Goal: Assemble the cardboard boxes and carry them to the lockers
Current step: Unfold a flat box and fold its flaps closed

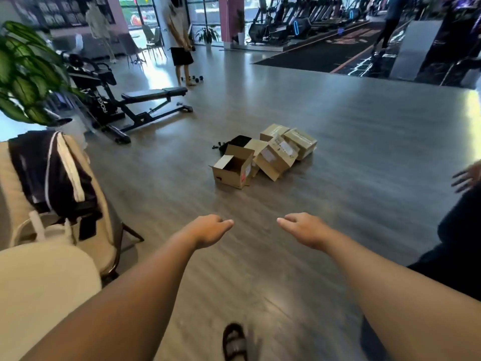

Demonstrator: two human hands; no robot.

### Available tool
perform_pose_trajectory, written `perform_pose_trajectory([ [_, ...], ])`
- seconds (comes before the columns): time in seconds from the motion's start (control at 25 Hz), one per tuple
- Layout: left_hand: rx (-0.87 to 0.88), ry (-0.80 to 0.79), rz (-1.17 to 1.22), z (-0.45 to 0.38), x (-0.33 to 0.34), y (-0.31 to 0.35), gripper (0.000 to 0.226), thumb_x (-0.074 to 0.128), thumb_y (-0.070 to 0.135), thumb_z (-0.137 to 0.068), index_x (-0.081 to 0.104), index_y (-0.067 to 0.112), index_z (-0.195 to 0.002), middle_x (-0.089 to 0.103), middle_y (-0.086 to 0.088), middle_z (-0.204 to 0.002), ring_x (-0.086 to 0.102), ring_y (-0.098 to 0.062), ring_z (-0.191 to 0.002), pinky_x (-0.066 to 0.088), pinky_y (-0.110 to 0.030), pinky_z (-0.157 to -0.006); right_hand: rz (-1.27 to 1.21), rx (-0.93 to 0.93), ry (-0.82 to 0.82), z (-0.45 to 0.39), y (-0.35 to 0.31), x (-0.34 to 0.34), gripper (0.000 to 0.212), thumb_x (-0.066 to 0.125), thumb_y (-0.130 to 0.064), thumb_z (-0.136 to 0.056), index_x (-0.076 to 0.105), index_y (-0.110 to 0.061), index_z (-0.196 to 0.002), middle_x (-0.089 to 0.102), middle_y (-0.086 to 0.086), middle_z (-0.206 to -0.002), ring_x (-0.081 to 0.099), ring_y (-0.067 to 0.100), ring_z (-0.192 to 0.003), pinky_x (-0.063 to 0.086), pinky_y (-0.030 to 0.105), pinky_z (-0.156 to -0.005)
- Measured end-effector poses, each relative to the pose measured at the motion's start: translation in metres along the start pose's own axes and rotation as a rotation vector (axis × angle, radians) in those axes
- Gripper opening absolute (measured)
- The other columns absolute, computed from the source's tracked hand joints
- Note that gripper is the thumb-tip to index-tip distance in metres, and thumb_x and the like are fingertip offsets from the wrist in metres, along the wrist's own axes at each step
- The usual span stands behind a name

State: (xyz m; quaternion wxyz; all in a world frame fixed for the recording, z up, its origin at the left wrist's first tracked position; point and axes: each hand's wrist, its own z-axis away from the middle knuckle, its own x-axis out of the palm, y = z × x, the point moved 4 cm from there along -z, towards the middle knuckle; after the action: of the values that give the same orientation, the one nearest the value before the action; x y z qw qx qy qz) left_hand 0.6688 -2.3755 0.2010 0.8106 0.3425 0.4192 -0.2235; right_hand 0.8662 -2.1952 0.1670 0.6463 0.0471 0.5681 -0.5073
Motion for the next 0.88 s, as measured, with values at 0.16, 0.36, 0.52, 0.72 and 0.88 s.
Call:
perform_pose_trajectory([
  [0.16,0.036,-0.023,-0.03,-0.148,-0.048,0.026,0.064,0.034,0.06,-0.101,0.052,0.016,-0.144,0.053,-0.008,-0.146,0.049,-0.027,-0.133,0.038,-0.04,-0.109,-0.042,0.064,0.039,-0.128,0.017,-0.055,0.076,0.039,-0.079,-0.085,0.063,-0.026,-0.134,0.061,-0.001,-0.14,0.054,0.023,-0.129,0.043,0.04,-0.107],
  [0.36,0.102,-0.054,-0.021,-0.292,-0.103,0.082,0.066,0.035,0.061,-0.1,0.049,0.016,-0.147,0.049,-0.008,-0.15,0.046,-0.028,-0.136,0.036,-0.04,-0.111,-0.091,0.124,0.068,-0.244,0.036,-0.13,0.085,0.038,-0.081,-0.081,0.06,-0.023,-0.139,0.058,-0.001,-0.144,0.053,0.023,-0.132,0.042,0.039,-0.109],
  [0.52,0.144,-0.097,-0.016,-0.394,-0.121,0.148,0.066,0.038,0.06,-0.1,0.047,0.016,-0.148,0.047,-0.009,-0.151,0.044,-0.028,-0.138,0.034,-0.041,-0.114,-0.11,0.132,0.114,-0.334,0.074,-0.193,0.078,0.04,-0.076,-0.088,0.061,-0.019,-0.136,0.06,0.003,-0.142,0.054,0.025,-0.13,0.041,0.036,-0.104],
  [0.72,0.2,-0.145,-0.075,-0.528,-0.131,0.25,0.064,0.036,0.058,-0.101,0.046,0.015,-0.148,0.046,-0.01,-0.152,0.043,-0.028,-0.139,0.034,-0.038,-0.112,-0.108,0.161,0.151,-0.444,0.156,-0.282,0.085,0.038,-0.079,-0.084,0.058,-0.019,-0.141,0.057,0.002,-0.147,0.053,0.023,-0.133,0.041,0.036,-0.109],
  [0.88,0.19,-0.151,-0.034,-0.615,-0.149,0.339,0.058,0.038,0.053,-0.103,0.051,0.014,-0.144,0.052,-0.01,-0.146,0.048,-0.029,-0.133,0.038,-0.038,-0.107,-0.114,0.189,0.182,-0.521,0.22,-0.362,0.108,0.029,-0.093,-0.062,0.059,-0.024,-0.14,0.058,-0.002,-0.145,0.054,0.022,-0.132,0.042,0.042,-0.111],
])
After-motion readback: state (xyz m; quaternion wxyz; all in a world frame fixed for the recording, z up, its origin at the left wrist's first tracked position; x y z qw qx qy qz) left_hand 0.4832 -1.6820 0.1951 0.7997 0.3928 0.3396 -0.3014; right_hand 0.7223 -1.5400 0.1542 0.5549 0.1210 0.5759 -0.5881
